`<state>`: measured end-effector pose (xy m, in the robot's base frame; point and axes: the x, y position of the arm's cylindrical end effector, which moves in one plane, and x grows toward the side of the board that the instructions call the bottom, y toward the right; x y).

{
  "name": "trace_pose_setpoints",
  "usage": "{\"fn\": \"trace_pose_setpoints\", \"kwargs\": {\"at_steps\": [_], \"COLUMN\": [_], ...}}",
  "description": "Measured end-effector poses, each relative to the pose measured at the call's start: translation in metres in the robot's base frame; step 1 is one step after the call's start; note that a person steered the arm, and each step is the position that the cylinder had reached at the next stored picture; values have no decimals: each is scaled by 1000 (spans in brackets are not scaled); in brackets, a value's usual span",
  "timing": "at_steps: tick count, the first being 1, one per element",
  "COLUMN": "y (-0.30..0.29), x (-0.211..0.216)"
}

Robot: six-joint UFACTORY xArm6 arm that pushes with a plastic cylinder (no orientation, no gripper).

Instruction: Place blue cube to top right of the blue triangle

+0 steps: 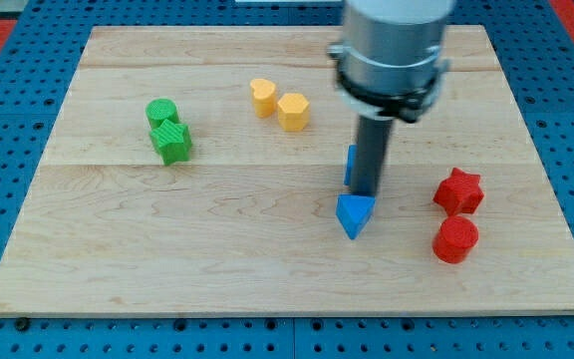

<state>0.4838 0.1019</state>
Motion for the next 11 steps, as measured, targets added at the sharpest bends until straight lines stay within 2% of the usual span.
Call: {"fn": "trace_pose_setpoints", "kwargs": {"at_steps": [1, 2, 3, 4, 5, 9, 10, 11], "y": [53, 3, -47, -69, -68, 15, 12, 27], "x": [19, 56, 57, 49, 36, -19, -21, -44]}}
